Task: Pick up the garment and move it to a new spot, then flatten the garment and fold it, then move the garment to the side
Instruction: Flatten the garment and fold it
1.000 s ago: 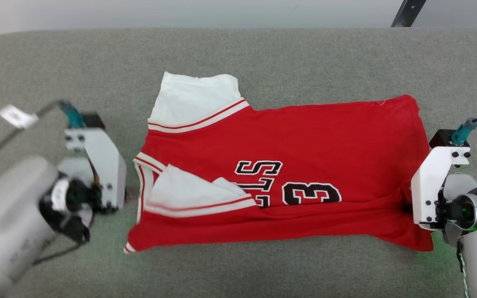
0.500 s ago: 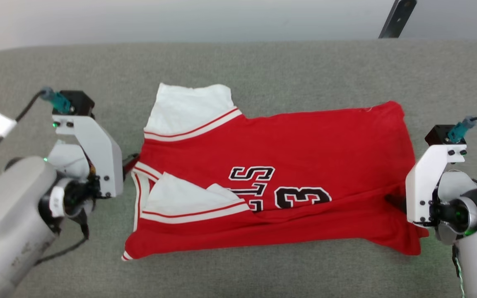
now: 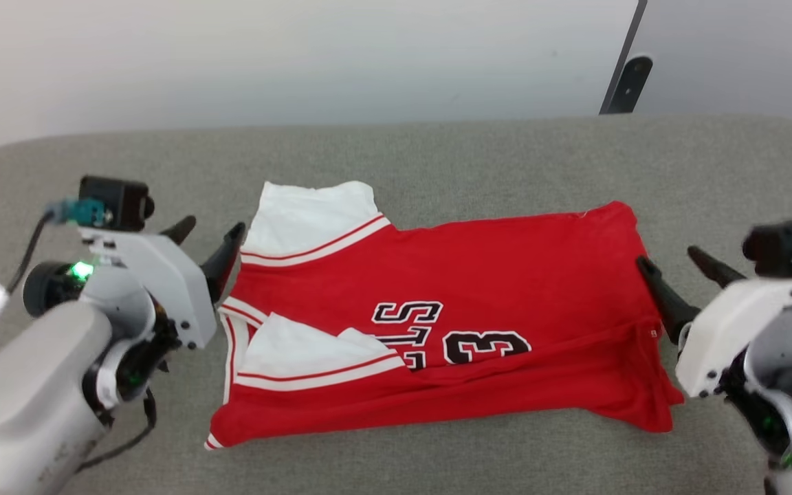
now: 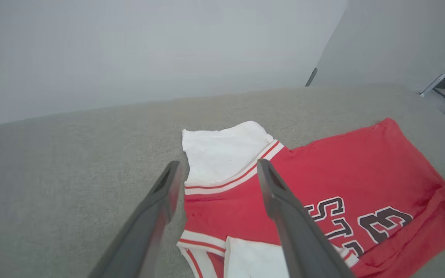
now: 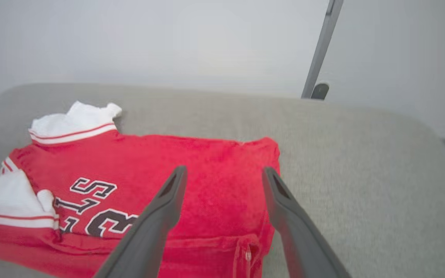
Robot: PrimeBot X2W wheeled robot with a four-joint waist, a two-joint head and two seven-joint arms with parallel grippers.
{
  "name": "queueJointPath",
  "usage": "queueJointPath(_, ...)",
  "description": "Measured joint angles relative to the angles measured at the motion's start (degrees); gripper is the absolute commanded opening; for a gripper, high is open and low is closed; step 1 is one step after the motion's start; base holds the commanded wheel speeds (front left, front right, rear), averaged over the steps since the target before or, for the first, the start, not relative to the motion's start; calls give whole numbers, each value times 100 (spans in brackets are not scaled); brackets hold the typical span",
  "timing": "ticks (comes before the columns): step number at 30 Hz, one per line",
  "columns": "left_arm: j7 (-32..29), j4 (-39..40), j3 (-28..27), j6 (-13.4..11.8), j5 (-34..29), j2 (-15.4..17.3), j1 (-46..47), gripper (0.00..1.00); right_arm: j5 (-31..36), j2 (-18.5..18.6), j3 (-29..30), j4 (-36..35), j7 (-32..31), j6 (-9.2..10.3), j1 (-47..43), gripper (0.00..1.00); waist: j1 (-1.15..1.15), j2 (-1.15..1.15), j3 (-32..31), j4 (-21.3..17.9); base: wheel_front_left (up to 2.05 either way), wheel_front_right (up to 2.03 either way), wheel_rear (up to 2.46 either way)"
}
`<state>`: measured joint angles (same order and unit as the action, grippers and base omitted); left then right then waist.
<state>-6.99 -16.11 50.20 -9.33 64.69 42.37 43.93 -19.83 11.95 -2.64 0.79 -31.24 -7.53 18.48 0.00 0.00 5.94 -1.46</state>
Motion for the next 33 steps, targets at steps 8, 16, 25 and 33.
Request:
queueJointPath(8, 1176, 42, -164, 99, -129, -96, -531, 100, 377, 7, -533, -77, 2352, 2, -678, 100, 0, 0, -228, 16, 0, 0, 0)
queueJointPath(16, 2084, 207, -300, -56, -435, -193, -1141, 100, 432, -376, -394, 138, 3481, 2, -1202, 100, 0, 0, -436, 99, 0, 0, 0)
queueJointPath(25, 1463, -57, -424, 224, -388, -127, -781, 100, 532, -378, -282, 47, 3559, 2, -1364, 100, 0, 0, -458, 123, 0, 0, 0)
queueJointPath(33, -369, -981, -356, 838, -200, 14, 966, 100, 582, -379, -282, -175, 3812, 2, -939, 100, 0, 0, 48, -69, 0, 0, 0)
